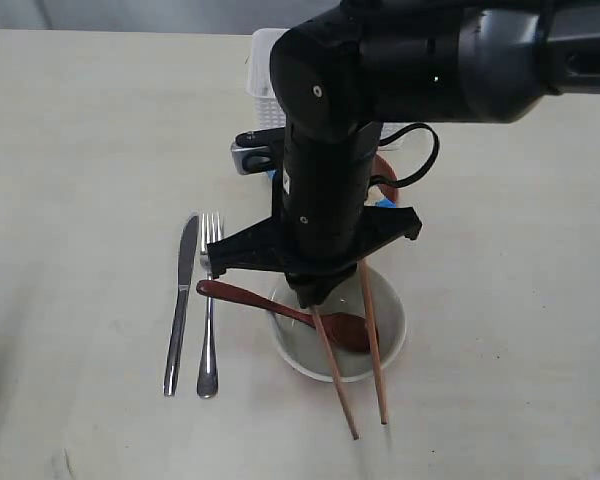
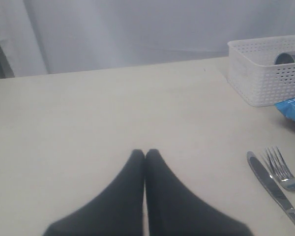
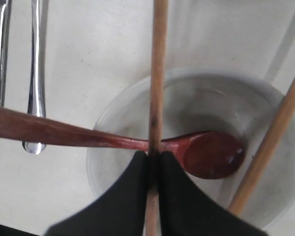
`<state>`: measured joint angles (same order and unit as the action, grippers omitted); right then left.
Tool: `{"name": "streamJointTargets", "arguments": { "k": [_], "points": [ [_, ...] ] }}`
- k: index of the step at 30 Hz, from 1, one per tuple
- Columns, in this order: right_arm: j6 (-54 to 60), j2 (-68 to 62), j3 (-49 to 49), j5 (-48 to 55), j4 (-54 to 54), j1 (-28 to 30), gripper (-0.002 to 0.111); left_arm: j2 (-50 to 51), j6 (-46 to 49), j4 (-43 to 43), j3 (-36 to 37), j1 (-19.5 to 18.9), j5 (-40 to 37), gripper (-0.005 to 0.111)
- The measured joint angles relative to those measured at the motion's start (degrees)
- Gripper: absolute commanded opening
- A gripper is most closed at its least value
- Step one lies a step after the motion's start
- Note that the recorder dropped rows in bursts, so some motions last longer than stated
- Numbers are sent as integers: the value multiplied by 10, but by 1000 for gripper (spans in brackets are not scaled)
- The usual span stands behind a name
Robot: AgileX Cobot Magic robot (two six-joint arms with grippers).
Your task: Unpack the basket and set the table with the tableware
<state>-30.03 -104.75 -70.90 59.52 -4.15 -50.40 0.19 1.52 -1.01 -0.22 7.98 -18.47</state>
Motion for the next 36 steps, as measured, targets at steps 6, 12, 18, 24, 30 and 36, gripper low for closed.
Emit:
{"name": "streamJointTargets", "arguments": {
  "k": [6, 12, 18, 24, 30, 36],
  "points": [
    [-21, 0, 0, 17, 1, 0, 0, 0, 0, 0, 0, 0, 0, 0],
    [-97, 0, 3, 9, 5, 0, 0, 0, 0, 0, 0, 0, 0, 0],
    [-111, 0, 3, 8, 8, 0, 0, 0, 0, 0, 0, 0, 0, 0],
    [-111, 0, 3, 8, 3, 0, 51, 0, 0, 0, 0, 0, 0, 0],
    [-104, 0, 3, 8, 2, 0, 54, 0, 0, 0, 0, 0, 0, 0],
    [-70, 0, -43, 66, 2, 0, 50, 0, 0, 0, 0, 0, 0, 0]
  ]
}}
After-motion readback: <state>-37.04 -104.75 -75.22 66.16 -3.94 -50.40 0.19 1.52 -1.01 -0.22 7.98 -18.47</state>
